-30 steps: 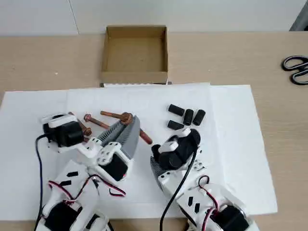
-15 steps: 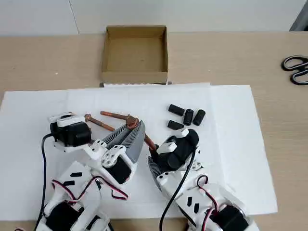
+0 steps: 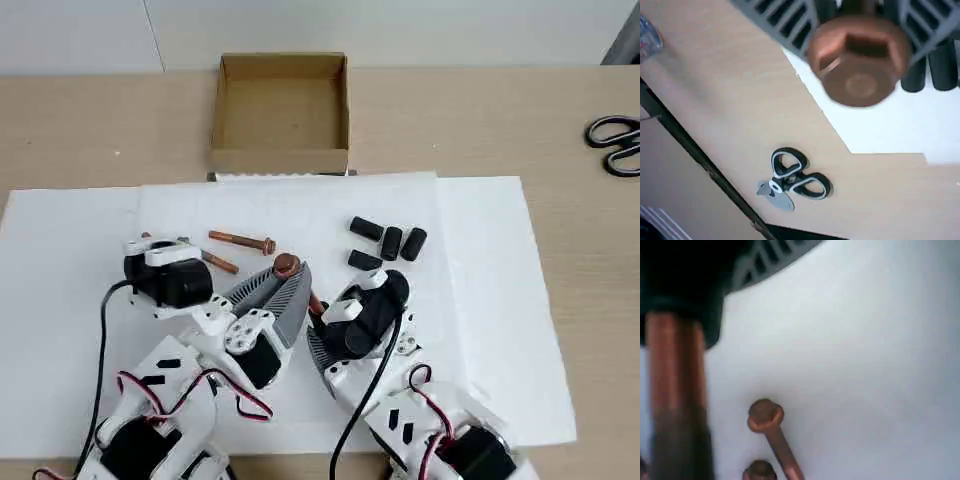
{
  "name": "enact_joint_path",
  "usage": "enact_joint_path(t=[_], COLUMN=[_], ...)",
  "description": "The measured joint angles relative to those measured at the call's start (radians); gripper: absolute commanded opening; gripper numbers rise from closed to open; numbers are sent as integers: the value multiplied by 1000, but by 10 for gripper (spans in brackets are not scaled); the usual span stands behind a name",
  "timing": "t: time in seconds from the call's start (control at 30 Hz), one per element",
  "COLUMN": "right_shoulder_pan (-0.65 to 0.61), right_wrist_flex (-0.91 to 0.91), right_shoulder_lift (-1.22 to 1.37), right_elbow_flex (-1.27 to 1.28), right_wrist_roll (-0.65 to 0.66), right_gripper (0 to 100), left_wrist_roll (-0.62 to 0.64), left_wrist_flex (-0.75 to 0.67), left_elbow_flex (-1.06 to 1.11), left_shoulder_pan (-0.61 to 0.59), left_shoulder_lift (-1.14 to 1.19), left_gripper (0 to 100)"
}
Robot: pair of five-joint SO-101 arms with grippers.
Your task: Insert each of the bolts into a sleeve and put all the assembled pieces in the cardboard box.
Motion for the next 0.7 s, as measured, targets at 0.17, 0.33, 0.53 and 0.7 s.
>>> enact_joint_path(t=[0.17,0.33,0.53,0.7], right_shoulder_pan=[0,-2,-2,-2], right_wrist_flex=[0,-2,-2,0], right_shoulder_lift=[2,-3,-5,-3], right_elbow_flex=[2,-2,-2,0], right_wrist_roll=[51,97,149,172], right_gripper=[2,2,2,2], left_wrist_roll=[-48,-120,-147,-149], left_wrist_flex=[32,104,176,235], left_elbow_flex=[0,5,5,0], left_shoulder_pan=[35,89,130,152], left_shoulder_lift=[-12,2,2,-14], left_gripper=[6,6,6,8])
